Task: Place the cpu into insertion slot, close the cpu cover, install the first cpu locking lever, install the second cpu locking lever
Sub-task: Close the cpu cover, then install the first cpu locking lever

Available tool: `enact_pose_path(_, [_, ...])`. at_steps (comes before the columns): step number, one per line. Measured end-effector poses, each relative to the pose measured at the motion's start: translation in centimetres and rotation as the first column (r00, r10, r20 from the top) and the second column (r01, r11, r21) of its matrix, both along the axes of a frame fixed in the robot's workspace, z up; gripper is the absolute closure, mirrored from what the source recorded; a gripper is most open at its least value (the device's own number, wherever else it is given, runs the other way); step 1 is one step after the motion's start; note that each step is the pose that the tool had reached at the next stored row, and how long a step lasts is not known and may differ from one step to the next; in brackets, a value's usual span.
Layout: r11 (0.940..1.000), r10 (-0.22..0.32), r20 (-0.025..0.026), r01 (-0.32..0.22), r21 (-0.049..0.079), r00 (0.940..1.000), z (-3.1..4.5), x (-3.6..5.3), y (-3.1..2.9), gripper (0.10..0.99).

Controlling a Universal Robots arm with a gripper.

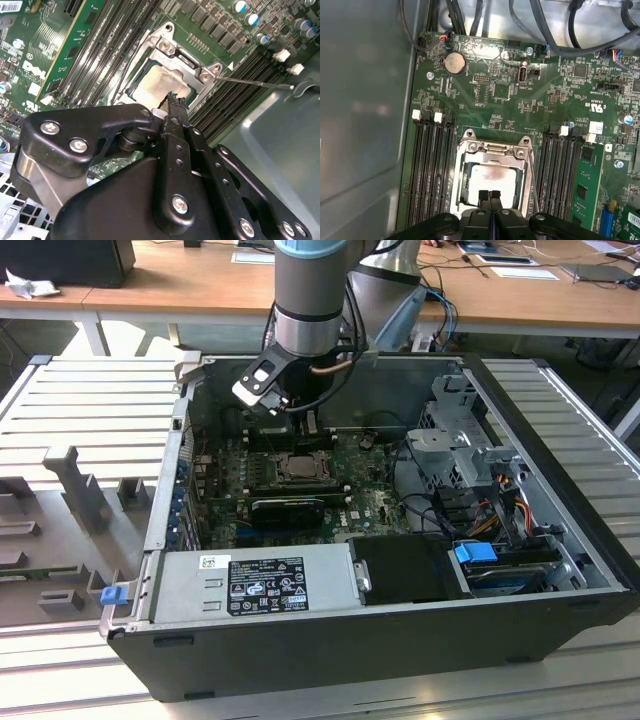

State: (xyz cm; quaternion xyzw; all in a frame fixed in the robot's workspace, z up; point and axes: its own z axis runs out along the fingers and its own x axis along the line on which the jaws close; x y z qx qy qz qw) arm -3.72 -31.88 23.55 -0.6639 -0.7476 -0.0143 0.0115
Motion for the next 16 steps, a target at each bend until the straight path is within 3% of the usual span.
enact_pose_path(6, [1.0000, 0.000, 0.0002, 0.000, 0.000, 1.0000, 0.09, -0.30, 0.00, 0.980])
enact_pose_path(16, [1.0000, 0.000, 0.0001, 0.000, 0.000, 1.0000, 1.70, -0.30, 0.00, 0.980])
